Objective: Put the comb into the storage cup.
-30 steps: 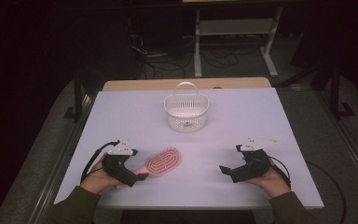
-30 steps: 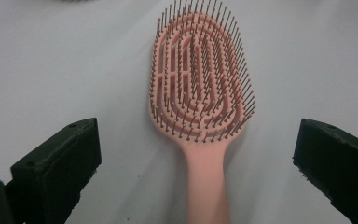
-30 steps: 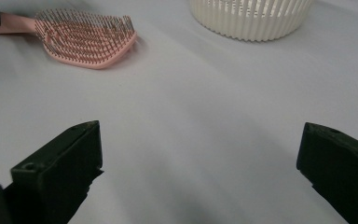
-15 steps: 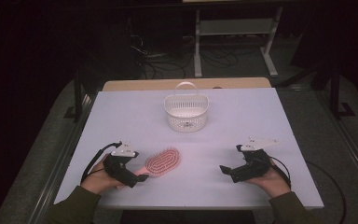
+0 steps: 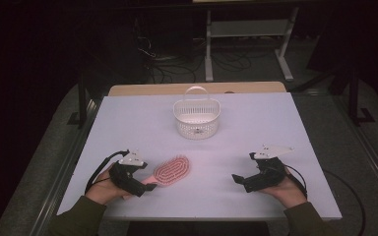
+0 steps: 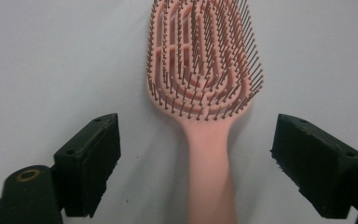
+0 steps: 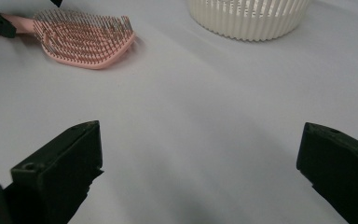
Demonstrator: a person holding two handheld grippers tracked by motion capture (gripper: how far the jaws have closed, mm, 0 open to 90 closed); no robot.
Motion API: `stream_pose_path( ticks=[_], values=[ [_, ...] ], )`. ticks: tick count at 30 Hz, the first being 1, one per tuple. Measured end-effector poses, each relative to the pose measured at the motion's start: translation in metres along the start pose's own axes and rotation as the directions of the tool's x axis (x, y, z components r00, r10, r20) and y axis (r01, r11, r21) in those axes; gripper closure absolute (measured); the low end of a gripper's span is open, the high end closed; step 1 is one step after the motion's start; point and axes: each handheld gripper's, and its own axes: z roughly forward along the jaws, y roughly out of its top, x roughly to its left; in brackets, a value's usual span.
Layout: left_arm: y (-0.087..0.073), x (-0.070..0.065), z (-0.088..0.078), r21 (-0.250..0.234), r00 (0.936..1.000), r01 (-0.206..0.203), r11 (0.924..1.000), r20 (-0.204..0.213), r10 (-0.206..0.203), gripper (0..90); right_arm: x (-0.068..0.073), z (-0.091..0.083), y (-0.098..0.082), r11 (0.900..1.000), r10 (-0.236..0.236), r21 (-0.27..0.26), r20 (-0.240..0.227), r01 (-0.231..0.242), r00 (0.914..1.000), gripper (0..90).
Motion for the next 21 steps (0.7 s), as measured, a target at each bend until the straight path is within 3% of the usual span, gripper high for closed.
stream_pose_path(
  ticks=[21],
  values=[
    [0.0009, -0.0025, -0.0003, 0.049, 1.0, 0.001, 0.9988, 0.007, -0.001, 43.1, -0.0003, -0.0002, -0.0001, 1.0, 0.003, 0.0, 0.001, -0.003, 1.0, 0.0]
  ],
)
